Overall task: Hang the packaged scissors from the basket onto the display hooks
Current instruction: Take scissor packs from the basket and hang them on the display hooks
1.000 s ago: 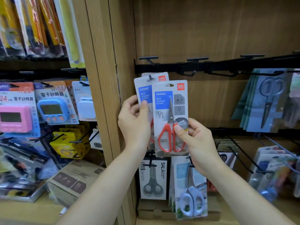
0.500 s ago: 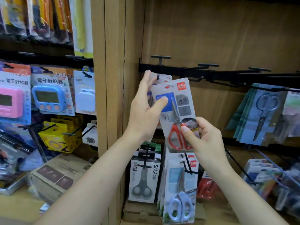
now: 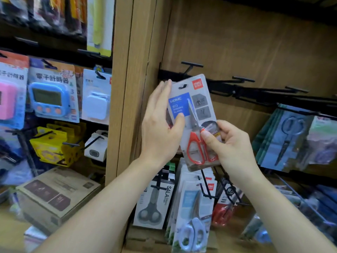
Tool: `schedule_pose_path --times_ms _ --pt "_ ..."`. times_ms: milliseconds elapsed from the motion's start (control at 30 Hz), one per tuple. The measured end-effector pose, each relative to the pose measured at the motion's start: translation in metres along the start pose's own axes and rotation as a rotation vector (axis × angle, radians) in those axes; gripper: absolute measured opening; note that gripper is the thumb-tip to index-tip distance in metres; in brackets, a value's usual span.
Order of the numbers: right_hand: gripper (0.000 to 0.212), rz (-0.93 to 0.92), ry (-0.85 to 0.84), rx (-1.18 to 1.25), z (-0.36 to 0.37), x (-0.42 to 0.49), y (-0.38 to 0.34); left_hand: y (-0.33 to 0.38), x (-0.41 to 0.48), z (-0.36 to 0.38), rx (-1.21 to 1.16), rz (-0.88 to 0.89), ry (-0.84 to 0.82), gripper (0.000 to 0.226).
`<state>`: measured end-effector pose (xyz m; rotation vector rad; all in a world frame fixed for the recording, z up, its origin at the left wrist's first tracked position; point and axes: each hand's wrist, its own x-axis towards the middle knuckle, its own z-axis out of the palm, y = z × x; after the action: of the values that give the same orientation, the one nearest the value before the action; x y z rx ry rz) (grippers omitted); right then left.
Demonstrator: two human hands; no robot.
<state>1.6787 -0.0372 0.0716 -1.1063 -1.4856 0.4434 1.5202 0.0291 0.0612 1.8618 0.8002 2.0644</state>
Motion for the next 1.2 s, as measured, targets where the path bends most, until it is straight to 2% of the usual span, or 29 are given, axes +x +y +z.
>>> schedule_pose_path --times_ms 167,333,400,433,500,567,633,667,733,800,867,1000,1200 --pt "0.014 0.036 0.022 0.059 0.000 -0.002 -0.003 0.002 0.002 0.002 -0.040 -0.053 -0.081 0.071" --pt "0.016 0.123 0.048 0.055 0.004 0.003 0.002 -0.002 0.004 0.002 0.113 -0.151 -0.164 0.071" --pt "0.022 0.137 0.029 0.003 0.007 0.006 0.011 -0.004 0.002 0.001 0.161 -0.163 -0.201 0.072" --pt "0.032 0.114 0.021 -0.039 0.010 0.006 0.016 -0.006 0.000 0.001 0.175 -0.163 -0.212 0.071" --pt "0.066 -0.005 0.036 -0.183 0.013 0.004 0.027 -0.009 -0.006 -0.004 0.242 -0.083 -0.198 0.065" --pt "0.093 -0.272 0.102 -0.476 0.014 0.003 0.039 -0.011 -0.014 -0.010 0.377 0.197 -0.105 0.055" --pt "0.094 -0.590 0.181 -0.836 0.016 0.007 0.047 -0.015 -0.020 -0.017 0.510 0.506 0.023 0.047" --pt "0.088 -0.704 0.201 -0.989 0.019 0.011 0.048 -0.016 -0.021 -0.022 0.571 0.589 0.078 0.046" --pt "0.075 -0.819 0.187 -1.198 0.028 0.021 0.048 -0.021 -0.019 -0.037 0.690 0.613 0.167 0.050" --pt "0.073 -0.787 0.098 -1.315 0.037 0.031 0.049 -0.033 -0.016 -0.054 0.828 0.537 0.186 0.061" --pt "0.079 -0.700 0.012 -1.395 0.039 0.041 0.051 -0.046 -0.016 -0.066 0.926 0.471 0.137 0.071" --pt "0.089 -0.583 -0.073 -1.496 0.043 0.064 0.060 -0.055 -0.019 -0.070 0.852 0.487 0.108 0.076" --pt "0.091 -0.458 -0.183 -1.567 0.050 0.102 0.067 -0.059 -0.018 -0.071 0.785 0.507 0.130 0.070"
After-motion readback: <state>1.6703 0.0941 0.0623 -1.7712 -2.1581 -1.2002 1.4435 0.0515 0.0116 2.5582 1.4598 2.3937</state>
